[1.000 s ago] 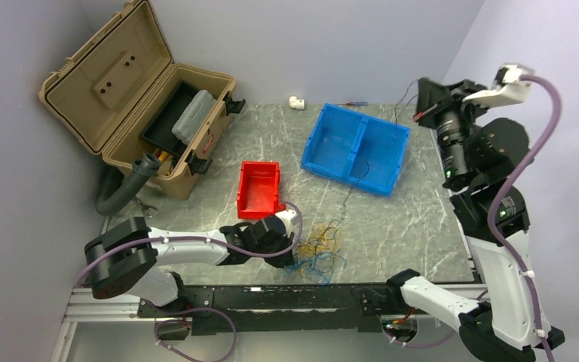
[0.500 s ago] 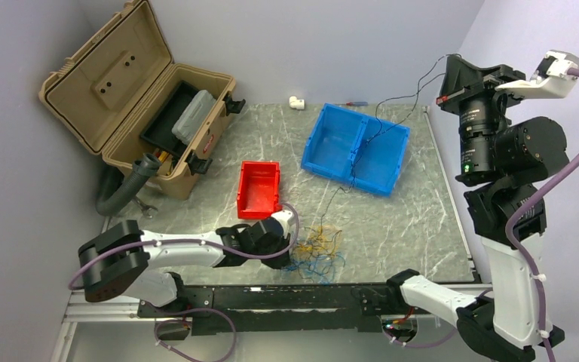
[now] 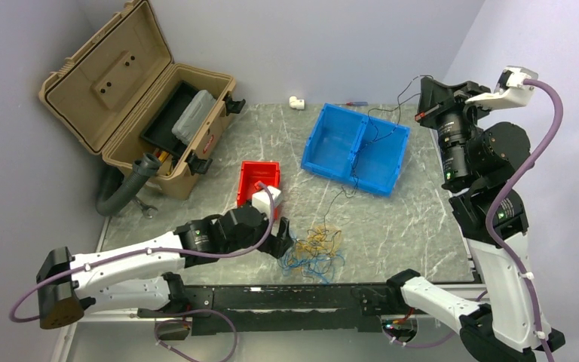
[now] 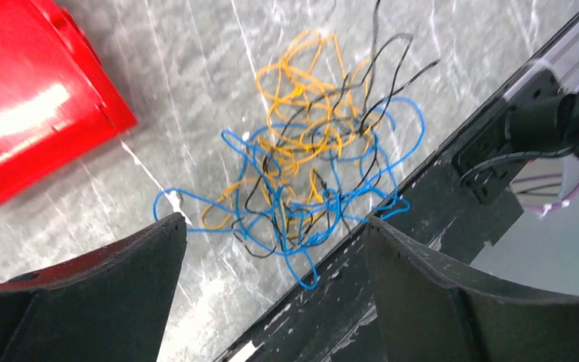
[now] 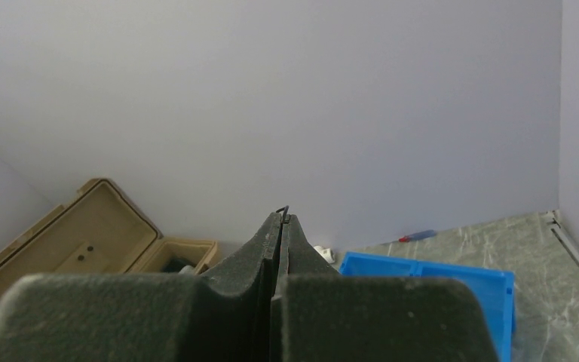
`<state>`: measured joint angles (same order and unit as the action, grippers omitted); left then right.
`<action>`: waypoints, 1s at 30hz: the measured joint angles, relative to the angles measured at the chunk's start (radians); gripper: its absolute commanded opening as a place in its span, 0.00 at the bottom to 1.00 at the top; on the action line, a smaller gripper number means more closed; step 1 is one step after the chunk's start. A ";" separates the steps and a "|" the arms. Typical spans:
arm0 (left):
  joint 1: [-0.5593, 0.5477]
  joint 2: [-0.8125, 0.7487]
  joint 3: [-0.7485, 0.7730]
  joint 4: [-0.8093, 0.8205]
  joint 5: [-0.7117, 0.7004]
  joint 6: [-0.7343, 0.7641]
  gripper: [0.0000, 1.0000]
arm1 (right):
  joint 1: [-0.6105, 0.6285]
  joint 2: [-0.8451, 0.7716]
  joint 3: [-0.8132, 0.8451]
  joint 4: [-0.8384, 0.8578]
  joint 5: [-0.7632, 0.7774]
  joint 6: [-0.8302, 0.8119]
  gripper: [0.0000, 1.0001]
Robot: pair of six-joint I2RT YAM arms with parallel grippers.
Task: Untangle the cables
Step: Untie the cable.
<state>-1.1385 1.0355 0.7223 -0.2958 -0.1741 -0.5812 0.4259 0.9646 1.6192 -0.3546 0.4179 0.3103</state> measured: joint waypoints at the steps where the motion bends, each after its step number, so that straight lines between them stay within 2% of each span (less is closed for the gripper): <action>1: 0.000 -0.010 0.013 -0.003 -0.012 0.019 0.91 | 0.000 -0.003 -0.006 -0.002 -0.004 0.005 0.00; 8: 0.000 0.055 0.090 0.059 -0.060 0.171 0.93 | 0.000 -0.005 -0.006 -0.005 -0.020 0.016 0.00; 15: 0.004 0.299 0.276 0.187 -0.034 0.270 0.92 | 0.000 -0.006 0.035 -0.021 -0.037 0.023 0.00; 18: 0.019 0.403 0.366 0.232 0.001 0.276 0.86 | 0.000 -0.010 0.044 -0.026 -0.040 0.029 0.00; 20: 0.038 0.455 0.401 0.264 0.043 0.271 0.75 | 0.000 -0.011 0.051 -0.031 -0.040 0.031 0.00; 24: 0.081 0.517 0.408 0.316 0.130 0.245 0.40 | 0.000 -0.013 0.077 -0.038 -0.037 0.032 0.00; 26: 0.097 0.534 0.405 0.338 0.162 0.227 0.10 | 0.000 -0.013 0.089 -0.037 -0.034 0.031 0.00; 27: 0.102 0.539 0.397 0.352 0.182 0.219 0.00 | 0.000 -0.013 0.095 -0.038 -0.031 0.030 0.00; 30: 0.121 0.539 0.343 0.416 0.252 0.194 0.00 | 0.000 -0.013 0.111 -0.037 -0.022 0.027 0.00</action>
<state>-1.0180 1.5745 1.0649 0.1200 0.0776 -0.3874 0.4259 0.9516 1.7302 -0.3920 0.3962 0.3370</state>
